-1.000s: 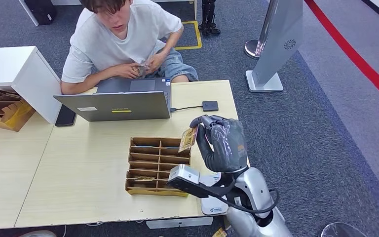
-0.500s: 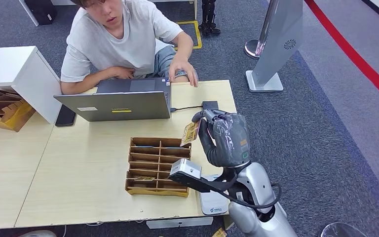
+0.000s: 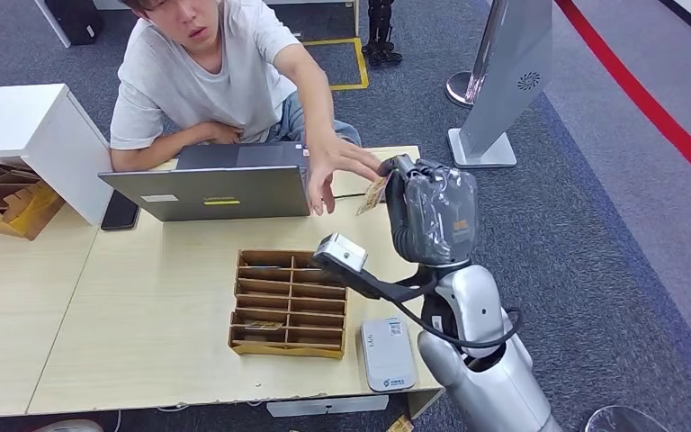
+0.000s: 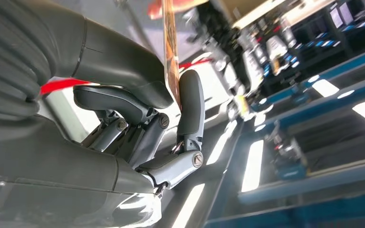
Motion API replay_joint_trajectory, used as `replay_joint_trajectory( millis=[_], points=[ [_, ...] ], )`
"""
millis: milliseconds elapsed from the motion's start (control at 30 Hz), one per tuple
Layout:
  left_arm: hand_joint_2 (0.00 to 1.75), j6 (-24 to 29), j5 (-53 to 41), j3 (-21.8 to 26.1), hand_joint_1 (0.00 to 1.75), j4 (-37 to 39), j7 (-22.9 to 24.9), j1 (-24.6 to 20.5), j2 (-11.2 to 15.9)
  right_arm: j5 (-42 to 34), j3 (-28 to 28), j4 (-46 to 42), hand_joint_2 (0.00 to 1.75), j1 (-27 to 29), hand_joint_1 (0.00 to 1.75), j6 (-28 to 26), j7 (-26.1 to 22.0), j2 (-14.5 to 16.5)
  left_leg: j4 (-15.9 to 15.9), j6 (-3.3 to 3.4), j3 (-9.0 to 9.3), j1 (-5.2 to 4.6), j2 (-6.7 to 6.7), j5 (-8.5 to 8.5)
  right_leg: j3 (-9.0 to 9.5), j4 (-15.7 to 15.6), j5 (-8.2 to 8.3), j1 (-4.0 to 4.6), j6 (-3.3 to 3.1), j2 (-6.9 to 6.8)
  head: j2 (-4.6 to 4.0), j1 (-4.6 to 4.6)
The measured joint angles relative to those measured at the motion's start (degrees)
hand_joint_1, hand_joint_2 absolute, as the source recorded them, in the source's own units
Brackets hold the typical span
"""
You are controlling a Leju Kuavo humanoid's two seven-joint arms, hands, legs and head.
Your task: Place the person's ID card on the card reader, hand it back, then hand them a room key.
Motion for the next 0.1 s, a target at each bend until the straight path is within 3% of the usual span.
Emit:
replay_joint_trajectory(
  millis=[100],
  points=[
    [0.0, -0.04, -0.1, -0.05, 0.0, 0.0, 0.0, -0.04, -0.14, 2.0, -0.88, 1.31, 1.75, -0.54, 1.75, -0.77, 0.95, 0.52, 0.0, 0.0, 0.0, 0.0, 0.0, 0.0, 0.0, 0.0, 0.0, 0.0, 0.0, 0.0, 0.0, 0.0]
  ],
)
